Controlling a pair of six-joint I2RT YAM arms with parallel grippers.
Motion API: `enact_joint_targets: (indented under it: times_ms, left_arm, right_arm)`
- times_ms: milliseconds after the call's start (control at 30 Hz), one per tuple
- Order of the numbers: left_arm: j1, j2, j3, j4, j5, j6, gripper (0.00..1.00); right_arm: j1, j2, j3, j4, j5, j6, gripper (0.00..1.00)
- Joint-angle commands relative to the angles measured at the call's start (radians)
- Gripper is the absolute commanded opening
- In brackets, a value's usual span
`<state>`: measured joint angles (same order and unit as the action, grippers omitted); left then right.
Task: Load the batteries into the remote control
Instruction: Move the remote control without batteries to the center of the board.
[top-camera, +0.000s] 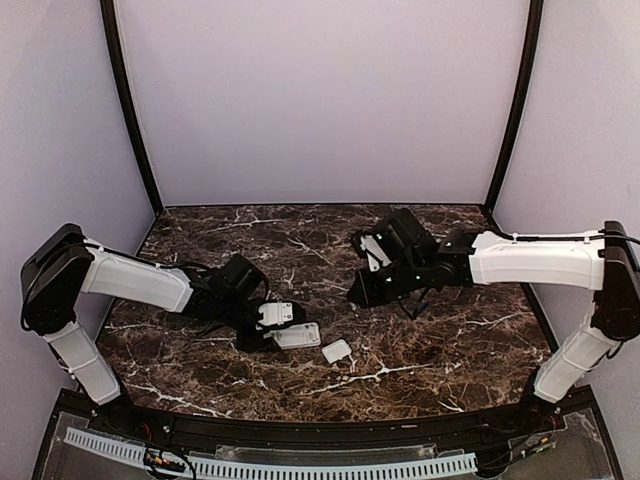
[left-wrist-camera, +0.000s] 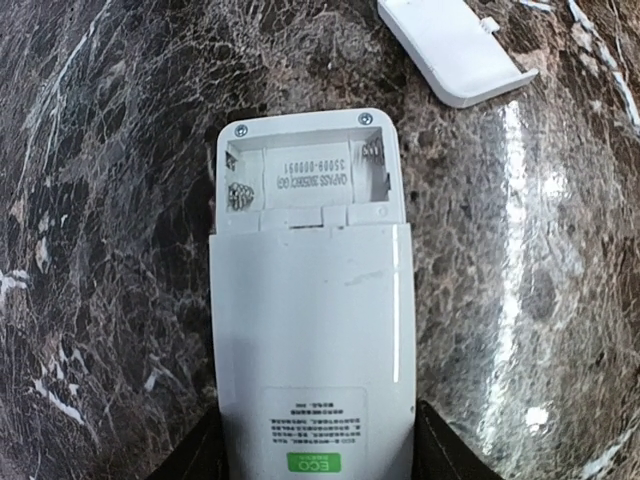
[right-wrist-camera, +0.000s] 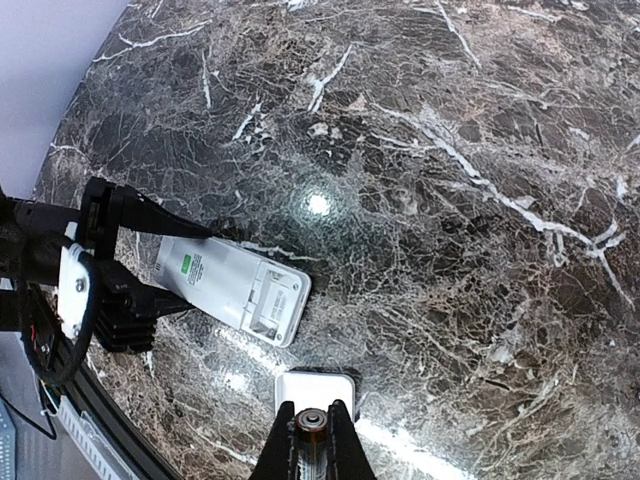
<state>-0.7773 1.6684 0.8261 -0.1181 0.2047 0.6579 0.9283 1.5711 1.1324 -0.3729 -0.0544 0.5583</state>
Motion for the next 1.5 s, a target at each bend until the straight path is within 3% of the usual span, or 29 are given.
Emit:
enact_joint_targets:
  times_ms: [0,167,300,467,733,800,933,1133,1200,1467]
  left_arm:
    - [-0.096,0.017,-0.034,-0.087,-0.091,-0.077,0.43]
    - [-0.207,0.012,-0.019,-0.166,-0.132,-0.25,0.4]
    - [-0.3,0.026,0.002,-0.238,-0.22,-0.297,0.28]
    - [-0.31,0.111,0.132,-0.369,-0.235,-0.399,0.28]
    - [-0.329,0.167,0.181,-0.385,-0.192,-0.434,0.3]
    - [-0.335,0.161,0.178,-0.388,-0.162,-0.421,0.34]
    - [-0.336,0.159,0.179,-0.4,-0.111,-0.392,0.63]
    - [-0.336,0.143,0.175,-0.417,-0.087,-0.385,0.93]
    - [-0.323,0.129,0.174,-0.441,-0.086,-0.382,0.98]
    - [-0.259,-0.037,0.201,-0.44,-0.032,-0.387,0.99]
  right_arm:
    - [-0.001,-0.053,-0.045,0.027,0.011,0.012,0.0]
    - [0.007,-0.088,-0.115,0.083,-0.014,0.046,0.0]
    - [0.031,-0.083,-0.15,0.153,-0.035,0.062,0.0]
    - [0.039,-0.045,-0.139,0.214,-0.051,0.03,0.0]
    - [0.038,-0.024,-0.148,0.22,-0.053,0.025,0.0]
    - [0.035,-0.028,-0.148,0.197,-0.04,0.02,0.0]
    - [0.031,-0.016,-0.143,0.195,-0.035,0.014,0.0]
    - [0.02,0.024,-0.113,0.18,-0.045,0.001,0.0]
    - [0.012,0.027,-0.112,0.178,-0.053,-0.003,0.0]
    - [-0.013,0.061,-0.064,0.165,-0.072,-0.047,0.0]
